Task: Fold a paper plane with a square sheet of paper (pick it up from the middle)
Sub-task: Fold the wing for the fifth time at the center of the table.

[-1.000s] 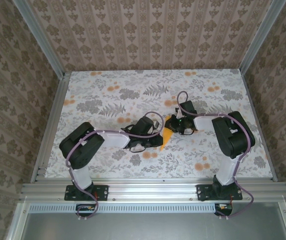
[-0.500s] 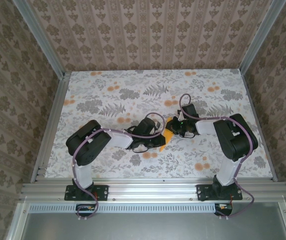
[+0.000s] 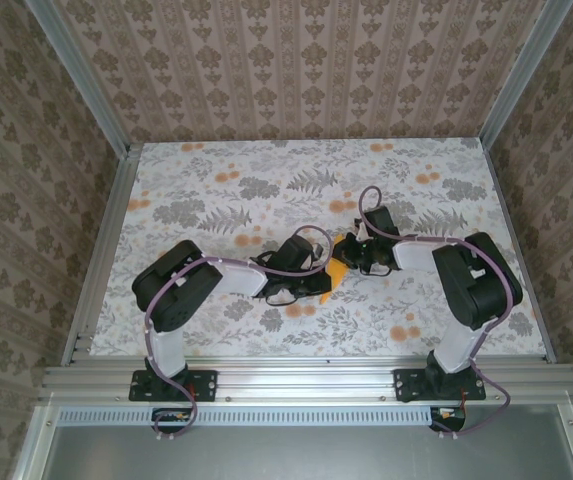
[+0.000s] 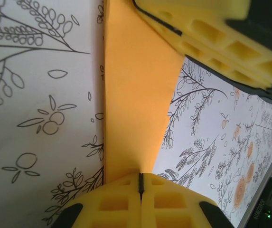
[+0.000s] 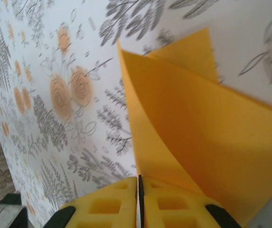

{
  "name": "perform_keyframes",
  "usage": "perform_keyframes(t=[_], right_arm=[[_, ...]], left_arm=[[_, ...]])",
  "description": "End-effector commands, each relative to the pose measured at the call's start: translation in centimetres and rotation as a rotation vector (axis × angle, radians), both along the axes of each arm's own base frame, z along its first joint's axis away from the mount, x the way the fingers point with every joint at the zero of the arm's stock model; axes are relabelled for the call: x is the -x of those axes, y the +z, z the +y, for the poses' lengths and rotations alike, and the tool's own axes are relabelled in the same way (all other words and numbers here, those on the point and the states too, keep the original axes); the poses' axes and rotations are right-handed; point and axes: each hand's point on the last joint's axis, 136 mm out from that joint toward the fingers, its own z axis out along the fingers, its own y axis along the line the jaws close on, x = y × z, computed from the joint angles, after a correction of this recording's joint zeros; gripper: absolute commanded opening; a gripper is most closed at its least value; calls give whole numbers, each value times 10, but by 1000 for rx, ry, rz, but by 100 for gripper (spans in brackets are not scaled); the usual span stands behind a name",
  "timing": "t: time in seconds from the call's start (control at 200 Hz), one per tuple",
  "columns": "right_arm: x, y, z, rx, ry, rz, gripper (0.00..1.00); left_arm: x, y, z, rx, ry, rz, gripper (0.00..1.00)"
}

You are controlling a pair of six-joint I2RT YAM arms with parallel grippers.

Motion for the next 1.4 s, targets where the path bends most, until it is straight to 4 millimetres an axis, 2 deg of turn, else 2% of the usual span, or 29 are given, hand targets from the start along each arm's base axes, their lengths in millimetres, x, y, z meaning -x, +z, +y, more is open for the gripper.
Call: perform_keyframes(t=[0.0,0.195,0.365,0.815,1.08,1.25,1.31,1.395], right_arm=[[10,7,8,22,34,1,12],[18,-4,24,-3,70,41,11],[3,-14,25,5,58,52,11],[-57,-33,-20,77,-39,29,11],[-84,-37,-39,83,-59,16,12],[-102,-29,-48,97,-62,-8,13],[-109,-17,-49,99,-58,-31,14],[-116,13,-48,96,-48,-86,16]], left_arm=[[20,-31,19,-131,-42,56,3],[22,-34,21,-138,-48,50,0],[27,-36,23,-140,-54,55,0],[46,-47,34,-177,-76,99,0],[48,-48,40,-196,-68,105,0],[47,-46,40,-198,-69,100,0],[45,-42,37,-197,-74,90,0],[37,-25,29,-179,-85,50,1]])
